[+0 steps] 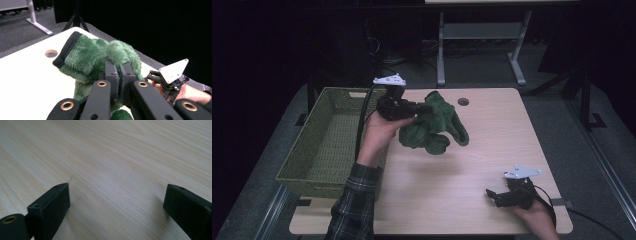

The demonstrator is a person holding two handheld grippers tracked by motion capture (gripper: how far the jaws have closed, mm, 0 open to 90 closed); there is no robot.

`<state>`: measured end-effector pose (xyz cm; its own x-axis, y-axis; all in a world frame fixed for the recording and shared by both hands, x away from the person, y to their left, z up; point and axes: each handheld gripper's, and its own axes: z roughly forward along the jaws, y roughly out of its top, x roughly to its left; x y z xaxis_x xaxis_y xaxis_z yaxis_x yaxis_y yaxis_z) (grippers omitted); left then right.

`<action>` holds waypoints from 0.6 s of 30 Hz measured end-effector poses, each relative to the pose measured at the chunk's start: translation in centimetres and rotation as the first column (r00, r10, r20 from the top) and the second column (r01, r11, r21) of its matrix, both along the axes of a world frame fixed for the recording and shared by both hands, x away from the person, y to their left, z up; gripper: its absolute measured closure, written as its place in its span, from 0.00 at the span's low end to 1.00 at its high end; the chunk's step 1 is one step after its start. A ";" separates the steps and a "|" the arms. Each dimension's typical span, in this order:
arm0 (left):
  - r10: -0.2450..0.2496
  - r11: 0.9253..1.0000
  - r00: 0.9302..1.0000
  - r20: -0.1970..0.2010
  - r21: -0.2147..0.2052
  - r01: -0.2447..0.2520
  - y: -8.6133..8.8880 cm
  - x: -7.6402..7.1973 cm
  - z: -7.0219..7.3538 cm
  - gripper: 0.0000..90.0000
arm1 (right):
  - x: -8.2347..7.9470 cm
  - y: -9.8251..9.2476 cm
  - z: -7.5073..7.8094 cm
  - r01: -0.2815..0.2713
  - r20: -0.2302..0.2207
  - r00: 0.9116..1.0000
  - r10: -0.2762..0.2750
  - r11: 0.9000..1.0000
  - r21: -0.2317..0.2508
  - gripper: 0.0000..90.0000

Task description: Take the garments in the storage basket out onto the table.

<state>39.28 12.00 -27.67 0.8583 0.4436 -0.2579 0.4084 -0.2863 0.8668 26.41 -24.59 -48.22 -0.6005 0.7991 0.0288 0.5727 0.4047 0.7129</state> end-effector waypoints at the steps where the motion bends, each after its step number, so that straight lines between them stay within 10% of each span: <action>1: -0.005 1.000 1.000 -0.004 -0.001 0.005 -0.3 0.0 -0.1 0.97 | 0.0 0.0 0.0 0.000 0.000 1.000 0.000 1.000 -0.001 0.07; 18: -0.092 0.996 0.992 -0.081 -0.004 0.092 -6.1 -1.4 -4.6 0.97 | 0.0 0.1 0.0 -0.004 -0.004 1.000 0.004 1.000 0.003 0.07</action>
<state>37.83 5.89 -32.28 0.8717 0.3639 -0.3283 0.4492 -0.3256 0.8320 26.37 -24.54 -48.22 -0.6033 0.7968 0.0334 0.5739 0.4048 0.7119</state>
